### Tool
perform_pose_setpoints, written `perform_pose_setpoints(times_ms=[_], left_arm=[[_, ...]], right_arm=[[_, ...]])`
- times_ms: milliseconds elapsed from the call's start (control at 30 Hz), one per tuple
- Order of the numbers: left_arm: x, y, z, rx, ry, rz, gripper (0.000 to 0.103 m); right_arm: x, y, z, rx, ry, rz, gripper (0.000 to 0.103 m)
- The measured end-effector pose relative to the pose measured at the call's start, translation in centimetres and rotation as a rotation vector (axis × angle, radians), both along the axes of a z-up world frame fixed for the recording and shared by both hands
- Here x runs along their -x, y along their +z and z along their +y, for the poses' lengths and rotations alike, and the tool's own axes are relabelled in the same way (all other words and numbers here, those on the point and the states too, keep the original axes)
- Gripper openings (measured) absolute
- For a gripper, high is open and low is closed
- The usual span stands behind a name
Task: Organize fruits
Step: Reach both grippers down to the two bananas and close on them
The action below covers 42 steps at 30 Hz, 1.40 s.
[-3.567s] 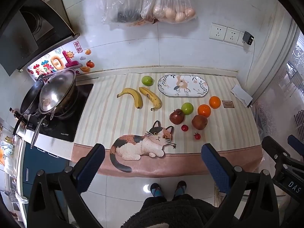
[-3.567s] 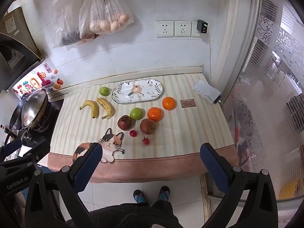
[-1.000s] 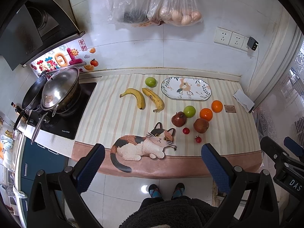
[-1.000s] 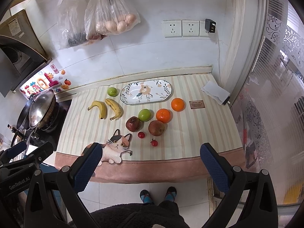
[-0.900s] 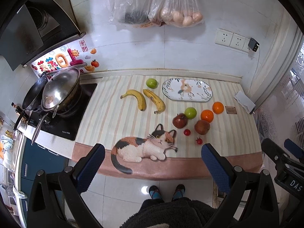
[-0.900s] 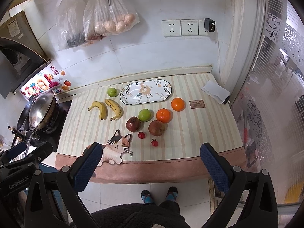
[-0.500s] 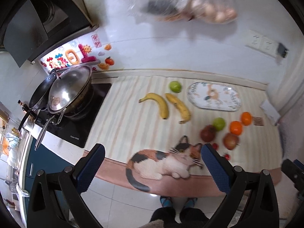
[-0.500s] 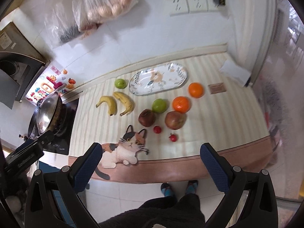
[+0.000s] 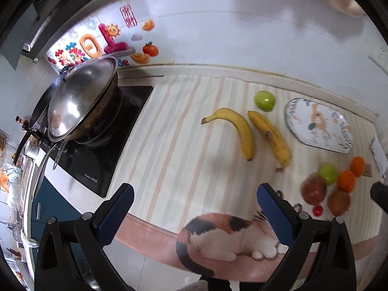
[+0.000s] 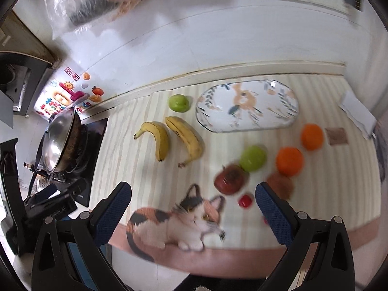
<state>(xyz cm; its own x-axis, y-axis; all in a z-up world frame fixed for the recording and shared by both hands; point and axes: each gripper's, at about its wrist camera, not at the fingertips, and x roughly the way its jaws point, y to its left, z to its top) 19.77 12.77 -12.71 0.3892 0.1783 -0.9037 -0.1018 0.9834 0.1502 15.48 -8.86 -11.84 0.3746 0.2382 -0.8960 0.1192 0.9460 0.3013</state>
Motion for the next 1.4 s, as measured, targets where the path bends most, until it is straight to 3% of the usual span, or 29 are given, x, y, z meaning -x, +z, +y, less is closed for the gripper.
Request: perform_pose_setpoints(times_ms=[167, 333, 500, 700, 900, 1000, 1133, 1233, 1333, 1400], left_arm=[[-3.6, -2.9, 1.3, -0.002, 0.033, 0.033, 0.103], [-7.0, -6.0, 2.0, -0.001, 0.061, 0.075, 0.103], [-9.8, -9.5, 2.3, 0.010, 0.082, 0.135, 0.102], [-12.0, -12.5, 2.0, 0.031, 0.073, 0.198, 0.102], [-14.7, -14.1, 1.9, 0.152, 0.071, 0.258, 0.099], [-16.7, -15.0, 1.7, 0.270, 0.081, 0.302, 0.097], [-18.9, -16.4, 0.4, 0.363, 0.052, 0.358, 0.089], [-19.9, -17.8, -1.3, 0.380, 0.013, 0.403, 0.079], [-20.5, -18.8, -2.8, 0.333, -0.027, 0.417, 0.075], [-20.4, -19.6, -3.8, 0.281, -0.057, 0.426, 0.063]], right_arm=[[-5.8, -4.3, 1.2, -0.041, 0.051, 0.051, 0.101], [-11.9, -11.0, 2.4, -0.067, 0.131, 0.149, 0.088], [-14.8, -16.9, 3.8, -0.082, 0.168, 0.244, 0.079], [-16.5, -22.0, 5.7, -0.046, 0.198, 0.299, 0.071], [-17.4, -23.8, 7.7, 0.044, 0.221, 0.275, 0.061], [-17.5, -24.0, 8.7, 0.107, 0.213, 0.253, 0.048], [-16.8, -24.4, 8.8, 0.098, 0.191, 0.249, 0.043], [-16.0, -24.8, 8.6, 0.068, 0.160, 0.281, 0.042], [-15.5, -25.3, 8.3, 0.035, 0.127, 0.313, 0.042], [-15.2, -25.4, 8.4, 0.029, 0.124, 0.322, 0.042]])
